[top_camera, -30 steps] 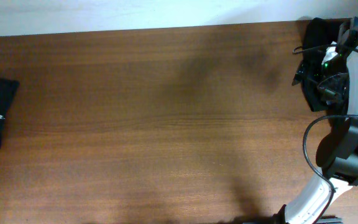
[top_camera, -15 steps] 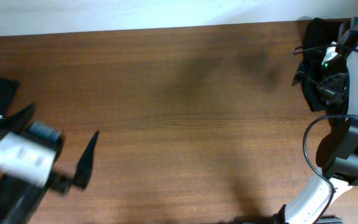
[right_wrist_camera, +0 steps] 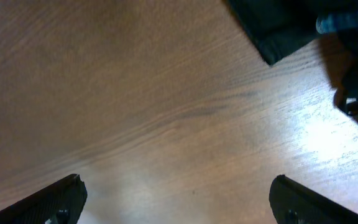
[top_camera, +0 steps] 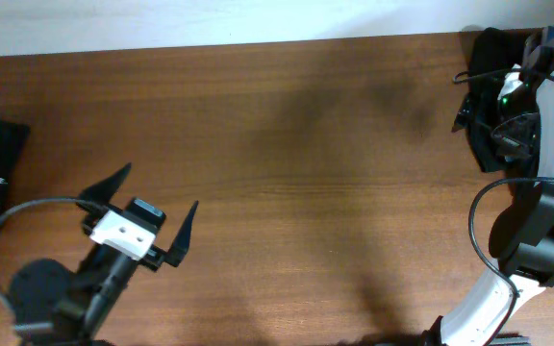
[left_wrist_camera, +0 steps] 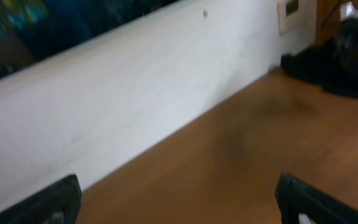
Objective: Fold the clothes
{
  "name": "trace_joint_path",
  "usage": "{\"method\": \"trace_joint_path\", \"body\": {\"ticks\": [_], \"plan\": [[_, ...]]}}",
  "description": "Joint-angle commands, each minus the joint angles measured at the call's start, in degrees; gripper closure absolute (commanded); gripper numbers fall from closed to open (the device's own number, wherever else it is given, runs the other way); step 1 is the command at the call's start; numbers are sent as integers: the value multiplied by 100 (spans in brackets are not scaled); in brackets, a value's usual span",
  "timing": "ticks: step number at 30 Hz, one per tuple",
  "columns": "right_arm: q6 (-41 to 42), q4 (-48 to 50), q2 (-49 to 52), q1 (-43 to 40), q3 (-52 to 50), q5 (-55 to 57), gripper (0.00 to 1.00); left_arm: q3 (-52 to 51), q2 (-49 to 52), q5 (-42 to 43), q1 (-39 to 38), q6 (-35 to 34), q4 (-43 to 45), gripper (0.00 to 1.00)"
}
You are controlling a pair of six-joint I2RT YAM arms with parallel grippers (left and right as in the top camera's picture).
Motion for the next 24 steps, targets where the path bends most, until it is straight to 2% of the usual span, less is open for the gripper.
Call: {"method": "trace_joint_path", "body": {"ticks": [1,5,10,24], "plan": [[46,2,-55,-11,70,48,1,-986,-382,85,-20,35,671,1],[44,2,-55,-11,70,48,1,-2120,-855,85,-20,35,1692,1],[46,2,-55,-11,70,48,1,-3051,-1322,39,-20,35,2262,1],[46,2,-55,-11,70,48,1,-4269,-2177,-385,-116,33,2424,1]]}}
